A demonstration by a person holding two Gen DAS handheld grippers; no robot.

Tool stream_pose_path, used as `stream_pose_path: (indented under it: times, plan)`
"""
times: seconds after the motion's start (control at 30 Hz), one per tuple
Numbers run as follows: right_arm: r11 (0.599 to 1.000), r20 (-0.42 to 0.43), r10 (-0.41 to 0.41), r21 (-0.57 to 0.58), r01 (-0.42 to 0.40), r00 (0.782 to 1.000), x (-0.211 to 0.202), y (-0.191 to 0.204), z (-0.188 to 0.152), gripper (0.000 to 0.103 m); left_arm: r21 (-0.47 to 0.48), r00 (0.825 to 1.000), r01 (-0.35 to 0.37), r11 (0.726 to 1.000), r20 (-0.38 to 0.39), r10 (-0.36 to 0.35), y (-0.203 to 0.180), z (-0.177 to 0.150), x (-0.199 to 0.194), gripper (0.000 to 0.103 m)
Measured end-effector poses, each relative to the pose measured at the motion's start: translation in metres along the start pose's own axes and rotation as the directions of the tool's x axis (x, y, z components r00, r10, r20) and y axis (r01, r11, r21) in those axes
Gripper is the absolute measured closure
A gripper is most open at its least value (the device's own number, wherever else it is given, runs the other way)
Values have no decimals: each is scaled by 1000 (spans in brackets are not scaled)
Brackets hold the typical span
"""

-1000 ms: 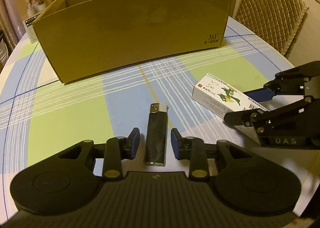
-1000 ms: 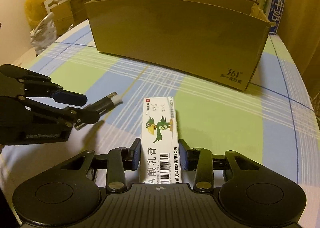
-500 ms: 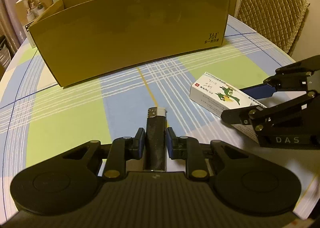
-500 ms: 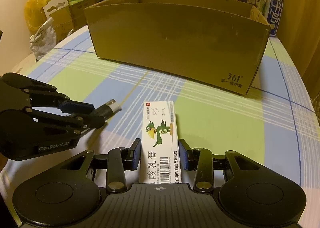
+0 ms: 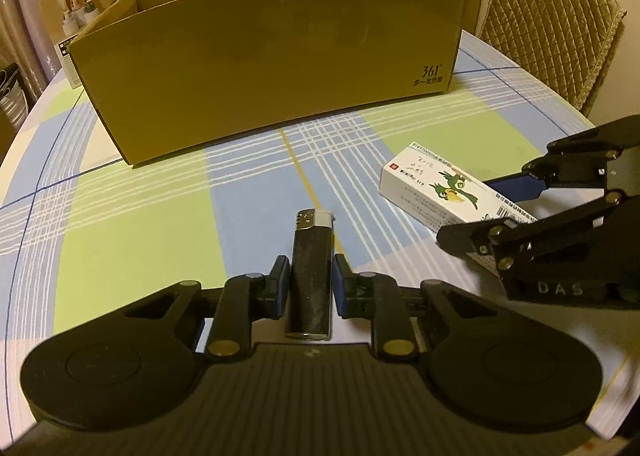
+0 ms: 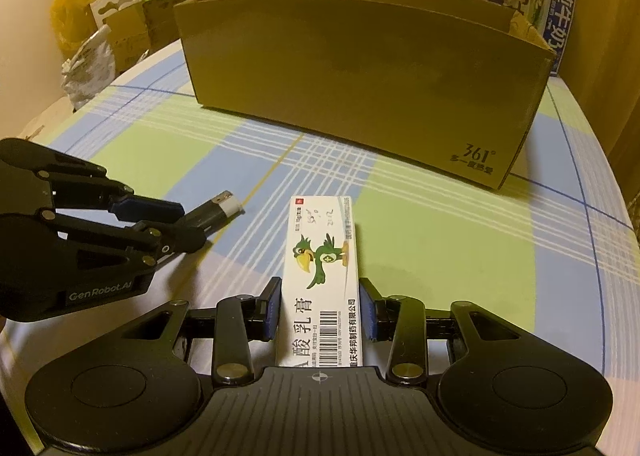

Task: Organize objects
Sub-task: 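Lift and carry the lighter with the left tool while the right tool carries the medicine box to the box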

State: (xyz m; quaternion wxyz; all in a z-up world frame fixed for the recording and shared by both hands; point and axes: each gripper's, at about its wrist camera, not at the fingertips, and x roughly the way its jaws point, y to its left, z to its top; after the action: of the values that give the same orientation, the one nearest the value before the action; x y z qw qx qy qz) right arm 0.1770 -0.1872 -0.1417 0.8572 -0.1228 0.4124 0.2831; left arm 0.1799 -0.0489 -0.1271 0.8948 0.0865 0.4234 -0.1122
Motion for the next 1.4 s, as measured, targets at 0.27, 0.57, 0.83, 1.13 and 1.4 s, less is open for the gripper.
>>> stream_pose_path:
  times: [0.27,0.57,0.83,1.13,1.4]
  plan:
    - [998,23,0,64,-2,1000,-8,-2,-1,68,-81,1000,-21,996,-19,20,-3,1,-12,85]
    - [975,50,-43,219,31,998,-46,-1,-10,68,-129,1000,-18,991,-3,18,-3,-3,-46,85]
    - [950,44,-88,303,71,995,-88,10,-9,68,-169,1000,-13,985,20,17,-6,0,-87,85]
    - [950,79,-114,299,85,990,-125,25,-7,68,-178,998,-3,984,63,15,-14,2,-129,85]
    - [950,114,-123,300,84,986,-148,31,-7,68,-173,995,5,985,95,11,-21,4,-150,85]
